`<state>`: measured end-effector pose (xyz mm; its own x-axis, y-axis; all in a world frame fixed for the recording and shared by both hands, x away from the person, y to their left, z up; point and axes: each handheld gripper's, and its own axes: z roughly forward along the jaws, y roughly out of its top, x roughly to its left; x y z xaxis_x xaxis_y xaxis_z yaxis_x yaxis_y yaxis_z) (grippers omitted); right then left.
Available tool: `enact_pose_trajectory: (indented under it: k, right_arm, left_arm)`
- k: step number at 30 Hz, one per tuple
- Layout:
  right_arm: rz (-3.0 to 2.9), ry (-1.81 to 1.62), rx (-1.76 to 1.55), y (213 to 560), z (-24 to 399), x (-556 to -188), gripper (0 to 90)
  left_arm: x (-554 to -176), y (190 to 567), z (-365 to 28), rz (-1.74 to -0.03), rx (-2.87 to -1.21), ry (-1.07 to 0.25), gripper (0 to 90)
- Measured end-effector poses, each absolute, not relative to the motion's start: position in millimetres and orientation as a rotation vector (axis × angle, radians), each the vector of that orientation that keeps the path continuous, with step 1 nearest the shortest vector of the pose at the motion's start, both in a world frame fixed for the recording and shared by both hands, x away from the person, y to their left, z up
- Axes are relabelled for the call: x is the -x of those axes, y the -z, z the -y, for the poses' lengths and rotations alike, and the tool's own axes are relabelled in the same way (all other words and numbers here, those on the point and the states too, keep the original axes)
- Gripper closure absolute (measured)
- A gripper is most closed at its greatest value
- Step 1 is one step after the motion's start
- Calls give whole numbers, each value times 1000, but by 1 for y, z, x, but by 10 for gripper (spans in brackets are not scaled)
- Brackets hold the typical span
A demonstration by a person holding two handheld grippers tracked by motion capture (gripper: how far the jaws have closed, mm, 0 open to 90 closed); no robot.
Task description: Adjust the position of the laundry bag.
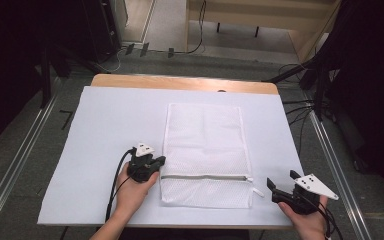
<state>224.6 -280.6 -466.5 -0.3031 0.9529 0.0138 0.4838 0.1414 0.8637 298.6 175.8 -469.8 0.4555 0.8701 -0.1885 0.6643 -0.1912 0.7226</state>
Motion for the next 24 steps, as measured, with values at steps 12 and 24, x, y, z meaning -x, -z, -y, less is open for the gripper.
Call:
enact_pose_trajectory:
  k: [12,24]
  right_arm:
    - [-1869,-1089,-1363,466,277,-225,158]
    - [-1911,-1157,-1339,463,262,-222,157]
  left_arm:
    - [-280,464,-215,-1349,-1895,-360,900]
    - [-263,462,-243,-1401,-1866,-354,900]
